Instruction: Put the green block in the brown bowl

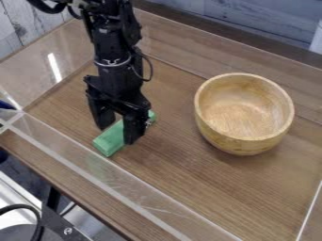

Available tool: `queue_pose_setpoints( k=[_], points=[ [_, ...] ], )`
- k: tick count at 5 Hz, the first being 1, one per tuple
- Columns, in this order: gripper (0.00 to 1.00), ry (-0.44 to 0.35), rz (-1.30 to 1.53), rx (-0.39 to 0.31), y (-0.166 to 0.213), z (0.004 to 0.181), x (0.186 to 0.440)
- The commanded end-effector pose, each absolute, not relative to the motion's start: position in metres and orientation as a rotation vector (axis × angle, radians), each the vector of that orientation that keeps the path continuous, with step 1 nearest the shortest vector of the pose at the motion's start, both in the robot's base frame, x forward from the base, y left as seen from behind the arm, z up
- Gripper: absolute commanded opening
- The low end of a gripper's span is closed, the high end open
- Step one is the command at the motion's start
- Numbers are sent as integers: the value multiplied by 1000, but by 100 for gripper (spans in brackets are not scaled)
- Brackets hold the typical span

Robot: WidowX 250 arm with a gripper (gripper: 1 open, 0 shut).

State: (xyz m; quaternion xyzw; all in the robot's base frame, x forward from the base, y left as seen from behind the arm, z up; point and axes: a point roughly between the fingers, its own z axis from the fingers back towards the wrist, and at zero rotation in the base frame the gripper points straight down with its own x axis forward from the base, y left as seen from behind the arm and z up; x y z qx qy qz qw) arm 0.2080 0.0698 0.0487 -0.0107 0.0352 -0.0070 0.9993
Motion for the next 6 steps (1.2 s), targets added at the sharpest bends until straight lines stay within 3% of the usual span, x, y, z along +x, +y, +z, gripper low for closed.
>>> queue_pose_setpoints(
  k=[1, 4, 5, 6],
  points=[
    [100, 26, -13, -9, 74, 58, 220],
    [100, 27, -5, -16, 74, 60, 218],
    [0, 36, 0, -18, 76, 54, 218],
    [0, 37, 5, -21, 75, 54, 218]
  ],
)
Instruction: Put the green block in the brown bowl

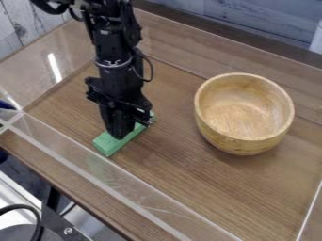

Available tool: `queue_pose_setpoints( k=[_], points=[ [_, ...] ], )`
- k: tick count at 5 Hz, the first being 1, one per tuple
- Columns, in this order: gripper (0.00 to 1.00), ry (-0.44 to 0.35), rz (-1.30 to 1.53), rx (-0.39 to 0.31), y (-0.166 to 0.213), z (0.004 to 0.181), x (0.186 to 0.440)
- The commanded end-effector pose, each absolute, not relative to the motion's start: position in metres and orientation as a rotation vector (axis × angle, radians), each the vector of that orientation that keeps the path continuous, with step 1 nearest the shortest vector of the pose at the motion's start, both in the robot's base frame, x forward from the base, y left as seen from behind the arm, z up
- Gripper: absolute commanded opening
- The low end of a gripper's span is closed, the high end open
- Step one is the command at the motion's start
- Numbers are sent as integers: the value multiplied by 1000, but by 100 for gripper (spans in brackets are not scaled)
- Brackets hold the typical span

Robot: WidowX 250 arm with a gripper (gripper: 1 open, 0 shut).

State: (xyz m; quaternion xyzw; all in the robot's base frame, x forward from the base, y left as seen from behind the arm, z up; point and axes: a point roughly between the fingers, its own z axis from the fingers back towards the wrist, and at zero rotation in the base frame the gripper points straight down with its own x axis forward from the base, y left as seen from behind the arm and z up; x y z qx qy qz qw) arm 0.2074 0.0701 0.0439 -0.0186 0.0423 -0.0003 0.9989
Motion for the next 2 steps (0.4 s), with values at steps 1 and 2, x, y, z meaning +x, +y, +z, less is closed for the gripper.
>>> queue_pose_setpoints(
  k=[1, 2],
  points=[
    [0, 33, 9, -27, 74, 62, 220],
    [0, 18, 14, -36, 72, 74, 223]
  ],
)
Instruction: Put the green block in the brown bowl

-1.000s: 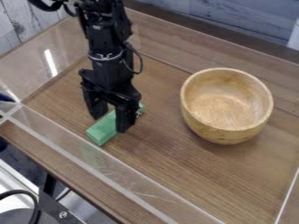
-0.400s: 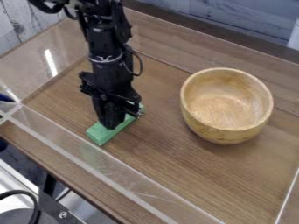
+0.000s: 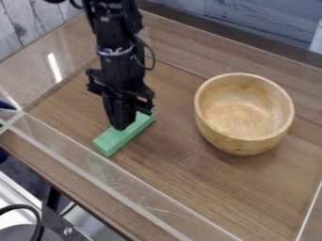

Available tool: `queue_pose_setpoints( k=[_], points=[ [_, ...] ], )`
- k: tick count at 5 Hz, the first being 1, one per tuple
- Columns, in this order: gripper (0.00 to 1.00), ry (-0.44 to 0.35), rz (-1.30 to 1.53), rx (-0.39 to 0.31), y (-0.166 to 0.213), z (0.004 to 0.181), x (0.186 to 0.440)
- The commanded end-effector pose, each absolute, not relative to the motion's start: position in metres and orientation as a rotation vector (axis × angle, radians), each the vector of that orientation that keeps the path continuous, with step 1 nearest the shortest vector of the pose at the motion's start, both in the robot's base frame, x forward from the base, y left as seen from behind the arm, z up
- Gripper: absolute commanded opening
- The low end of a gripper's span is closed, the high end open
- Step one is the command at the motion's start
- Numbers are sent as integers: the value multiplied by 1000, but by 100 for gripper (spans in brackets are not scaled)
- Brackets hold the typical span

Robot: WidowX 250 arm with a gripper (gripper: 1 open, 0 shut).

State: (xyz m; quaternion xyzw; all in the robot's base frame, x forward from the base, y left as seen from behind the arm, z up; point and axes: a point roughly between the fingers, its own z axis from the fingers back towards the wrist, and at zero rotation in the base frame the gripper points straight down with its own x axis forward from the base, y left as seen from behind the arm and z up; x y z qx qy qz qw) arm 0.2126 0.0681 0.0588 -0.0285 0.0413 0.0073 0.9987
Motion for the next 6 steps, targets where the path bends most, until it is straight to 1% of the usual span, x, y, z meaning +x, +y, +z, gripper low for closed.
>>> queue_pose_setpoints(
  k=[1, 2, 3, 5, 6],
  points=[
    [0, -4, 20, -49, 69, 92, 230],
    [0, -18, 21, -56, 65, 105, 234],
    [100, -10, 20, -52, 66, 98, 234],
    [100, 20, 14, -45, 69, 80, 233],
    [100, 26, 9, -34, 73, 65, 230]
  ],
)
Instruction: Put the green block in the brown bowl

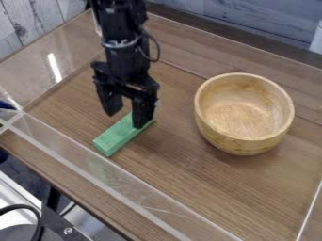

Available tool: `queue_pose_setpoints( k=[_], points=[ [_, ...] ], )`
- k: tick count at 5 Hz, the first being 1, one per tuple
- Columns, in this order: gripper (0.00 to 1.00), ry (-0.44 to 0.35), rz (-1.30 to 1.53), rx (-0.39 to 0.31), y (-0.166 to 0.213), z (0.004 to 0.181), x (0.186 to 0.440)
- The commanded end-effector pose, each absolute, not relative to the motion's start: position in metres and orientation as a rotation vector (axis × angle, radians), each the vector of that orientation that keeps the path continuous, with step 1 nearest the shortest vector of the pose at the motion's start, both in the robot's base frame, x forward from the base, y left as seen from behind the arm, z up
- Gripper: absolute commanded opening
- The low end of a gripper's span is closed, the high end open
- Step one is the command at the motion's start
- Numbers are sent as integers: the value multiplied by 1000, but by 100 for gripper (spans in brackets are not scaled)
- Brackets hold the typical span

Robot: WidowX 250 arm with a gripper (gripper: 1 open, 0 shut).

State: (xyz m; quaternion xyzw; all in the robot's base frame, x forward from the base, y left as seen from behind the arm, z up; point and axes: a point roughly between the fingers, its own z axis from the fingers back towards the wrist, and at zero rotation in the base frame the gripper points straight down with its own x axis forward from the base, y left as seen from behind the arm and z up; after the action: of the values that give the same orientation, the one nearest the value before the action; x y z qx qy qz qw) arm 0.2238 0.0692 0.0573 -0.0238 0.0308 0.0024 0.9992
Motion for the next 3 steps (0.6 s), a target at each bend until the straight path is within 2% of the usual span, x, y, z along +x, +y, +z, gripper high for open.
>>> queue_pose_setpoints(
  k=[1, 2, 3],
  points=[
    [100, 34, 9, -23, 75, 51, 228],
    [100, 45, 10, -13, 77, 38, 227],
    [0, 50, 14, -16, 79, 34, 227]
  ],
)
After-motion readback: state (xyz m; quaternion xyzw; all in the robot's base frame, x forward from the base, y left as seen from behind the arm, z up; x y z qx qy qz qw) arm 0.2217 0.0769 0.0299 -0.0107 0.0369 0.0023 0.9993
